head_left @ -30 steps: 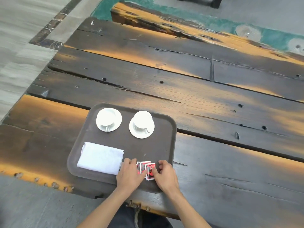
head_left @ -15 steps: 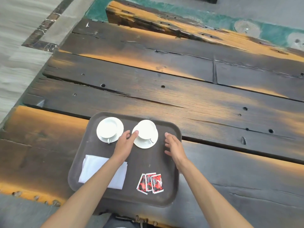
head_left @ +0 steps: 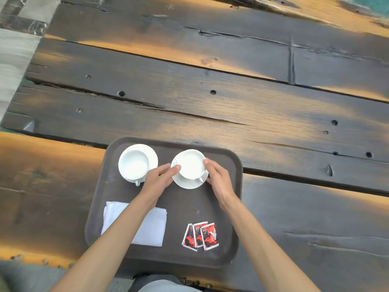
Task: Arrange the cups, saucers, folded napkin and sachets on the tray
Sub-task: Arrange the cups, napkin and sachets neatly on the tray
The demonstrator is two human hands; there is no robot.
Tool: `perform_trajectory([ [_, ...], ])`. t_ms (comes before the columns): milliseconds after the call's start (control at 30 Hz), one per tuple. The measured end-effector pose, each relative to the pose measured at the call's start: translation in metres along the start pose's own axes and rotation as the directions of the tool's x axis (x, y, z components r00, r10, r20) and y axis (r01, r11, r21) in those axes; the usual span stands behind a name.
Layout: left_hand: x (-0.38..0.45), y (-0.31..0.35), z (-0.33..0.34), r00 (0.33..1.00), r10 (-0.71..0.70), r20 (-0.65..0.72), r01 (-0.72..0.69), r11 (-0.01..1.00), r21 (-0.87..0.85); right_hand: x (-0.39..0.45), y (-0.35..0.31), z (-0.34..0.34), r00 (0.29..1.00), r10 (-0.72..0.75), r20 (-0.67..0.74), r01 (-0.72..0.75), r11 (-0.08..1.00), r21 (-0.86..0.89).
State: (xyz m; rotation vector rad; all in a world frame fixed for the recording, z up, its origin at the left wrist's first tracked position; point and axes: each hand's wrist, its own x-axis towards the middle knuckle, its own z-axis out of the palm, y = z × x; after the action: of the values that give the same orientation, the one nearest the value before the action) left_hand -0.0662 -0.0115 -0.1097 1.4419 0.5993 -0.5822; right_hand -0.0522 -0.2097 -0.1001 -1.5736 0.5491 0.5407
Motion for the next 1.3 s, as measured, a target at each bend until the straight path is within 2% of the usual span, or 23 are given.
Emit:
perform_trajectory([
  [200, 0.001, -0.001, 0.01, 0.998, 0.001, 0.056, 0.0, 1.0, -0.023, -0.01, 0.012, -0.011, 0.998, -0.019, -0.052, 0.022, 0.999, 0.049],
  [433, 0.008, 0.003, 0.036, 0.999, 0.026, 0.018, -0.026, 0.999, -0.02, -0.014, 0.02, -0.028, 0.989, -0.036, -0.144, 0.056, 0.989, 0.138],
  [733, 0.01, 0.004, 0.044, 0.999, 0.031, -0.023, -0.031, 0.999, -0.011, -0.018, 0.023, -0.022, 0.977, 0.003, -0.213, 0.023, 0.993, 0.119],
  [1000, 0.011, 0.004, 0.051, 0.997, 0.055, -0.057, -0.051, 0.996, 0.073, -0.02, 0.024, -0.023, 0.971, 0.012, -0.239, 0.028, 0.986, 0.167],
  [1133, 0.012, 0.003, 0.056, 0.979, 0.165, -0.119, -0.14, 0.972, 0.189, -0.02, 0.023, -0.023, 0.974, -0.006, -0.227, 0.041, 0.988, 0.148],
  [1200, 0.009, 0.005, 0.058, 0.971, 0.188, -0.148, -0.164, 0.974, 0.159, -0.021, 0.022, -0.023, 0.974, -0.012, -0.228, 0.049, 0.987, 0.155],
  [1300, 0.005, 0.006, 0.057, 0.979, 0.181, -0.096, -0.174, 0.982, 0.068, -0.021, 0.023, -0.025, 0.968, -0.025, -0.25, 0.067, 0.985, 0.162],
])
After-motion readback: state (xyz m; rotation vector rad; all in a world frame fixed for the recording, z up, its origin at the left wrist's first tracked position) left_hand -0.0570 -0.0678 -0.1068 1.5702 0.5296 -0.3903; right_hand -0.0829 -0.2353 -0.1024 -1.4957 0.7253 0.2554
